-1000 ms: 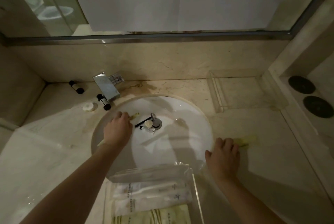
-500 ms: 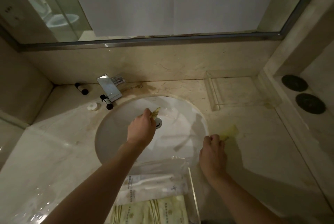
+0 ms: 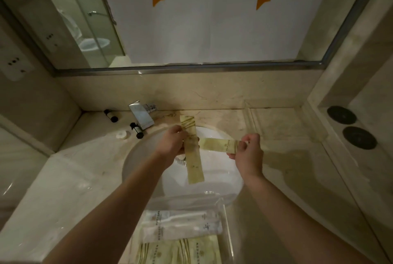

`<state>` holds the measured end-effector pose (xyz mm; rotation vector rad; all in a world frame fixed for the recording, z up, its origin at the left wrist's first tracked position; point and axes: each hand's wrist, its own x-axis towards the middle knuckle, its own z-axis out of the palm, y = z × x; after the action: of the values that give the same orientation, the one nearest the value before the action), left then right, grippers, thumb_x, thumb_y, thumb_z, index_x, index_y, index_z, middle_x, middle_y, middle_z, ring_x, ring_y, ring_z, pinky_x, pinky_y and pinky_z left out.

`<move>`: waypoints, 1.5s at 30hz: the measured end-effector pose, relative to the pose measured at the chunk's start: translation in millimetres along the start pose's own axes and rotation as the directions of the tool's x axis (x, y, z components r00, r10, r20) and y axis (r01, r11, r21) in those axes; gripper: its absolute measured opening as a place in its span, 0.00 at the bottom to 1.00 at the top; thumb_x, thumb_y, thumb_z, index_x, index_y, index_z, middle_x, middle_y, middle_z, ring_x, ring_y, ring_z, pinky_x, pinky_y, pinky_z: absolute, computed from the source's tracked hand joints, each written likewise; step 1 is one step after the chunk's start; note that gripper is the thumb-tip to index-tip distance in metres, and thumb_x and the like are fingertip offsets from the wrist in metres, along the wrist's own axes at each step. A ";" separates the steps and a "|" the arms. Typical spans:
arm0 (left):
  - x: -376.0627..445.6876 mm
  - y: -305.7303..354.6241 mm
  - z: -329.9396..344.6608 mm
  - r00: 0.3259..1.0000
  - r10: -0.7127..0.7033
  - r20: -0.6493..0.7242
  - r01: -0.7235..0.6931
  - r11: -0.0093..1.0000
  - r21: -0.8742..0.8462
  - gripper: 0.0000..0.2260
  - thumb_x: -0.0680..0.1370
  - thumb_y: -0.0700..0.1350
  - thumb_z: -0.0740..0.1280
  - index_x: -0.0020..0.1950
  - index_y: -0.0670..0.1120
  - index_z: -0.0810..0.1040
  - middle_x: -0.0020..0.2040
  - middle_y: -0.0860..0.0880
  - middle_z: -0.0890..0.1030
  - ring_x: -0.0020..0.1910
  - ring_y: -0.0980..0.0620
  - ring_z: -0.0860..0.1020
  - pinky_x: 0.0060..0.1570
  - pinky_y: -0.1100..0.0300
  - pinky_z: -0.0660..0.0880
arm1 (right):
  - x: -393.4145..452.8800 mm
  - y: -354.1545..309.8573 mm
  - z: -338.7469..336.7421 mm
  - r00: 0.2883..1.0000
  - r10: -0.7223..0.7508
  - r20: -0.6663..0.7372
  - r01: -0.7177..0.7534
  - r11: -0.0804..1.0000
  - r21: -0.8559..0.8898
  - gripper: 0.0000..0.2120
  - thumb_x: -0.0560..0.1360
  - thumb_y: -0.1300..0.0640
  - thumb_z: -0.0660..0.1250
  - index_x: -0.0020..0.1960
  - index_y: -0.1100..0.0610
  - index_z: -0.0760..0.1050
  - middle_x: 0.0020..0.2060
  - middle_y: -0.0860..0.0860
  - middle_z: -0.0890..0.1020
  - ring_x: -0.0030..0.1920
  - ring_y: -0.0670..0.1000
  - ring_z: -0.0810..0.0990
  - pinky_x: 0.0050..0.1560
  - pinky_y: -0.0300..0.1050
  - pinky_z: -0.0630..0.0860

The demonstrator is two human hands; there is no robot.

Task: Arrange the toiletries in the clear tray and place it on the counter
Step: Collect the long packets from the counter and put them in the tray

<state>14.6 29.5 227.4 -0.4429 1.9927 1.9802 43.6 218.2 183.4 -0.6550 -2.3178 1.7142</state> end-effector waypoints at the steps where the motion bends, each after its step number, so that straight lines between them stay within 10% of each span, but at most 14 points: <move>1: -1.9 2.5 -0.6 0.999 -0.009 0.031 0.010 0.999 -0.035 0.08 0.80 0.35 0.56 0.53 0.39 0.73 0.45 0.38 0.82 0.45 0.39 0.81 0.55 0.41 0.78 | 0.6 -5.0 -1.7 0.999 0.019 0.033 -0.020 0.999 0.049 0.05 0.80 0.64 0.54 0.51 0.57 0.66 0.49 0.58 0.77 0.38 0.60 0.84 0.27 0.41 0.78; 13: -19.4 -0.3 -44.8 0.985 0.004 0.171 -0.005 1.000 0.006 0.09 0.77 0.30 0.62 0.53 0.38 0.77 0.48 0.41 0.80 0.45 0.44 0.80 0.44 0.53 0.78 | 1.6 -20.7 -3.1 0.984 -0.008 0.181 -0.015 0.991 0.130 0.16 0.77 0.68 0.53 0.39 0.56 0.75 0.46 0.60 0.80 0.28 0.51 0.77 0.24 0.40 0.69; 28: -38.6 -7.4 -86.1 1.000 -0.008 0.020 0.010 0.995 -0.103 0.07 0.74 0.33 0.67 0.45 0.45 0.77 0.41 0.47 0.82 0.41 0.49 0.80 0.43 0.56 0.75 | -18.9 -23.9 6.0 0.946 0.037 0.322 -0.086 0.987 0.138 0.11 0.74 0.70 0.62 0.53 0.60 0.76 0.47 0.59 0.79 0.34 0.53 0.78 0.35 0.43 0.77; 34: -53.1 -20.8 -96.5 1.000 -0.013 0.011 0.015 0.982 -0.191 0.11 0.74 0.31 0.66 0.50 0.45 0.74 0.44 0.45 0.82 0.41 0.48 0.83 0.38 0.57 0.78 | -27.4 -22.8 17.1 0.839 0.208 0.502 -0.361 0.905 0.227 0.19 0.72 0.78 0.59 0.61 0.68 0.72 0.57 0.64 0.73 0.47 0.61 0.80 0.47 0.47 0.81; 40: -66.3 -27.5 -102.8 0.991 -0.114 -0.070 0.090 0.954 -0.287 0.03 0.78 0.36 0.62 0.48 0.42 0.74 0.43 0.41 0.80 0.43 0.43 0.80 0.45 0.51 0.79 | -39.6 -23.1 27.6 0.739 0.370 0.563 -0.537 0.828 0.162 0.10 0.77 0.69 0.60 0.58 0.65 0.72 0.53 0.62 0.76 0.48 0.62 0.82 0.43 0.49 0.83; 45: -75.2 -40.3 -112.6 0.981 -0.138 -0.136 0.092 0.950 -0.299 0.04 0.77 0.35 0.60 0.48 0.41 0.73 0.43 0.41 0.78 0.42 0.44 0.79 0.44 0.53 0.79 | -50.6 -19.1 33.0 0.762 0.306 0.570 -0.373 0.928 0.000 0.01 0.76 0.62 0.65 0.47 0.59 0.74 0.41 0.58 0.80 0.40 0.57 0.80 0.37 0.48 0.75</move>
<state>100.5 -82.5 223.1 -0.7860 1.7140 2.2317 70.7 162.4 196.6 -0.6453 -2.5510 2.4784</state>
